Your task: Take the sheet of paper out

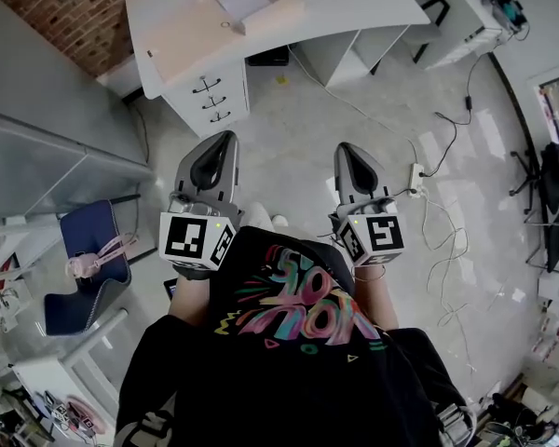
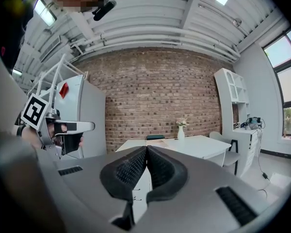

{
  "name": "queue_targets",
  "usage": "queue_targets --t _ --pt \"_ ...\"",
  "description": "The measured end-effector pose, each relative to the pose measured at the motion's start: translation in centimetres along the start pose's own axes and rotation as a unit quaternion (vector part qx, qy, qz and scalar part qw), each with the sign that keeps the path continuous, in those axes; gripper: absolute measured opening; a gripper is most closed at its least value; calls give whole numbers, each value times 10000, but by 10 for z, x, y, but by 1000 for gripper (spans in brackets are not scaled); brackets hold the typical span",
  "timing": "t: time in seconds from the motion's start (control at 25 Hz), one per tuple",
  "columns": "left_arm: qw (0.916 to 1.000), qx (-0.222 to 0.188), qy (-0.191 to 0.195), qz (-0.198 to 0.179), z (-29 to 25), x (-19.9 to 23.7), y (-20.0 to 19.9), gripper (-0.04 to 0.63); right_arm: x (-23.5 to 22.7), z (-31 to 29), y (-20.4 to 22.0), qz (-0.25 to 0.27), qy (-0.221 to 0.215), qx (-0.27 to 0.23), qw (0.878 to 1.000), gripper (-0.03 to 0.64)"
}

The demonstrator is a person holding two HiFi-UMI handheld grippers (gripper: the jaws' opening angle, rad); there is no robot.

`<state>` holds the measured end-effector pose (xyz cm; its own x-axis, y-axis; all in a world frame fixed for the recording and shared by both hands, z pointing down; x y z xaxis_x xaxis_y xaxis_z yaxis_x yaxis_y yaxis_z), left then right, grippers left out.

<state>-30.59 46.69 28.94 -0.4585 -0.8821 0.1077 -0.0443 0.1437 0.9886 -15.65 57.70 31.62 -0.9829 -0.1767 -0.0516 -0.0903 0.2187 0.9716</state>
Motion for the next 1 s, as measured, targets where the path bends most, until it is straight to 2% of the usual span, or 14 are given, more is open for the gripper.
queue_targets --t 0.24,0.44,0.68,1.0 --pt "9999 113 -70 47 -15 -7 12 26 -18 -3 15 -95 -72 159 9998 19" --pt "9998 177 -61 63 -47 5 14 26 -32 -34 15 -158 -120 274 9994 18" --pt "9997 207 -64 114 -111 49 9 26 -57 -107 5 -180 -155 359 9991 20" --pt "9997 204 -24 104 -211 142 -16 26 -88 -235 -27 -86 -37 408 9991 20"
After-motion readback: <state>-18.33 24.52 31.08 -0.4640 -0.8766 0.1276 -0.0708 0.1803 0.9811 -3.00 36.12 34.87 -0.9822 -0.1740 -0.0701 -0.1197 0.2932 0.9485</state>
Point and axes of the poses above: the fingertips, and each gripper's own axes: z backward along the fingers, x to its left, y out of its underside, the point moved 1 cm from there along z, backward along the fingers, and after that the axes turned 4 degrees about x, right-handed, at the moved point
